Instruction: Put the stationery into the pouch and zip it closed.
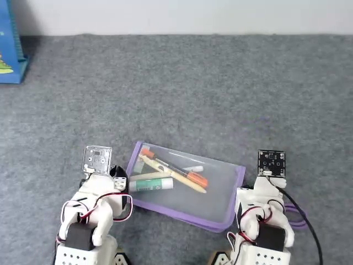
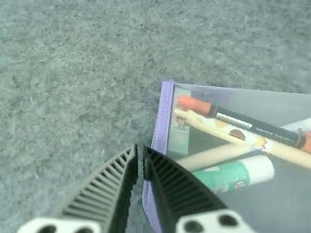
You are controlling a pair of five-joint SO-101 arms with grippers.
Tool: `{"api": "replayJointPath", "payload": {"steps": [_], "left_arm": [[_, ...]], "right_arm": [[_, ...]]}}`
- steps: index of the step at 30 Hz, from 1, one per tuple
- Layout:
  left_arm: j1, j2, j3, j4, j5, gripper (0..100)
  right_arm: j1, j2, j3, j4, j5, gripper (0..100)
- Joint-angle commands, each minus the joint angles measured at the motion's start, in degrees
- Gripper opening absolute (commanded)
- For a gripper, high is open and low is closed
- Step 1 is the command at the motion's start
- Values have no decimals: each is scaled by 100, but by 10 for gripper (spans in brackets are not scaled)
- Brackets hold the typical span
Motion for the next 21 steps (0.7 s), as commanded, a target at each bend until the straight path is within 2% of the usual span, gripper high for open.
{"api": "replayJointPath", "payload": {"steps": [1, 4, 7, 14, 19, 21], "left_arm": [[-62, -53, -48, -62, 26, 13], [-193, -53, 75, -79, 0, 13], [-527, -53, 163, -88, -457, 13], [-1547, -53, 207, -62, -1319, 13], [-1679, -53, 462, -62, -1538, 13], [-1679, -53, 462, -62, -1538, 13]], "right_arm": [[57, -40, -220, -48, -53, 13], [57, -40, -202, -31, -53, 8], [101, -40, -202, 22, -53, 8], [901, -40, -202, 66, -9, 8], [1244, -40, 0, -22, -9, 9], [1244, -40, 448, -418, -9, 9]]}}
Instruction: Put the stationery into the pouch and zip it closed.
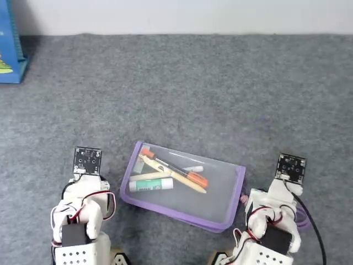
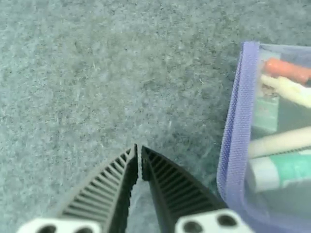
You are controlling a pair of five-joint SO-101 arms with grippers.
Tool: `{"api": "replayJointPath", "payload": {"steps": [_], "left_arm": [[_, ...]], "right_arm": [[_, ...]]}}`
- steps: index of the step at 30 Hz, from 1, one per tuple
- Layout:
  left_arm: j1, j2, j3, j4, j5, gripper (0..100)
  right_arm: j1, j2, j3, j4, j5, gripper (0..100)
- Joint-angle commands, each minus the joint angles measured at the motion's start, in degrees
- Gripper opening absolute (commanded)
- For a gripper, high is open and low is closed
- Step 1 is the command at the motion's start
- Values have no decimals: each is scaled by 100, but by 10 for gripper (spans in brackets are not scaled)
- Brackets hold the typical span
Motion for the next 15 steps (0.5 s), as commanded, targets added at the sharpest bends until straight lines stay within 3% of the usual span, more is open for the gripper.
{"api": "replayJointPath", "payload": {"steps": [1, 8, 15], "left_arm": [[-44, -44, -48, -62, -97, 13], [-18, -44, -57, 396, -97, 13], [-44, -44, -57, 396, -97, 13]], "right_arm": [[92, 31, 448, -611, 0, 9], [84, 48, 413, -620, 0, 9], [101, 4, 413, 101, -9, 9]]}}
